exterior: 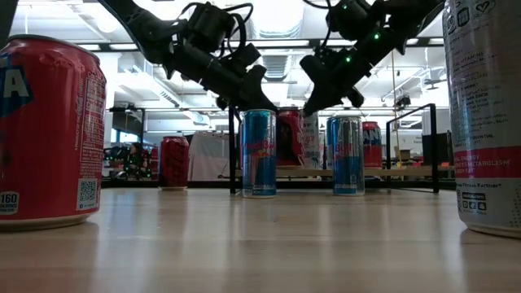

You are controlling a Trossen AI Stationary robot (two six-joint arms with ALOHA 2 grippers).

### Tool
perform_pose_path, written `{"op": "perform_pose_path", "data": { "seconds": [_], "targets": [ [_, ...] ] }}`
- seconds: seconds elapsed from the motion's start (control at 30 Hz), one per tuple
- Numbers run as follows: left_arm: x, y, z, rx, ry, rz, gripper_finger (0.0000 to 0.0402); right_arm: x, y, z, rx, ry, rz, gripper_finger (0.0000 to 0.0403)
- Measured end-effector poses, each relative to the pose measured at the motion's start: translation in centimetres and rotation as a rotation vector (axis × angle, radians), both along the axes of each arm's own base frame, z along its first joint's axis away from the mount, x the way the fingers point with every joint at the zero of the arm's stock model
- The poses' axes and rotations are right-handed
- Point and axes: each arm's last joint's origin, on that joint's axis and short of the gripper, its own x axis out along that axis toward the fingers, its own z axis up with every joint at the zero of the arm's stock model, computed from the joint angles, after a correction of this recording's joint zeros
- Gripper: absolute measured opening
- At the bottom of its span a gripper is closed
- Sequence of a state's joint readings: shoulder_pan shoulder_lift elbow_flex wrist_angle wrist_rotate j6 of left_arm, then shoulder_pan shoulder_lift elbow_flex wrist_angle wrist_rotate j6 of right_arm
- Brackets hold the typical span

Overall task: Place canned beverage on shelf
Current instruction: Put the red and white soda can on the shelf

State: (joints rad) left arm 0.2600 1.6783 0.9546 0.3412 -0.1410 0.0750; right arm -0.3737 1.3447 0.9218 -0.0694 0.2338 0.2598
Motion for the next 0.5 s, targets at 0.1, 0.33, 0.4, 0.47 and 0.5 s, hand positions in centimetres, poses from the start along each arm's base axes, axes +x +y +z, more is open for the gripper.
{"op": "perform_pose_path", "data": {
  "seconds": [0.1,0.33,0.4,0.47,0.5],
  "targets": [
    [0.0,0.0,0.0,0.002,0.000,-0.001,0.0000,-0.2,0.1,0.5,-0.028,-0.004,0.013,0.0009],
    [0.1,0.0,0.2,0.001,-0.021,0.001,0.0000,0.1,0.0,1.0,-0.093,-0.036,0.053,0.0009],
    [0.1,0.0,0.2,0.001,-0.027,0.000,0.0000,0.2,0.0,1.1,-0.099,-0.040,0.066,0.0009],
    [0.1,-0.1,0.2,0.001,-0.026,-0.002,0.0000,0.3,0.0,1.2,-0.100,-0.057,0.085,0.0009],
    [0.1,-0.1,0.2,0.001,-0.026,-0.002,0.0000,0.4,0.0,1.3,-0.101,-0.063,0.100,0.0009]
  ]
}}
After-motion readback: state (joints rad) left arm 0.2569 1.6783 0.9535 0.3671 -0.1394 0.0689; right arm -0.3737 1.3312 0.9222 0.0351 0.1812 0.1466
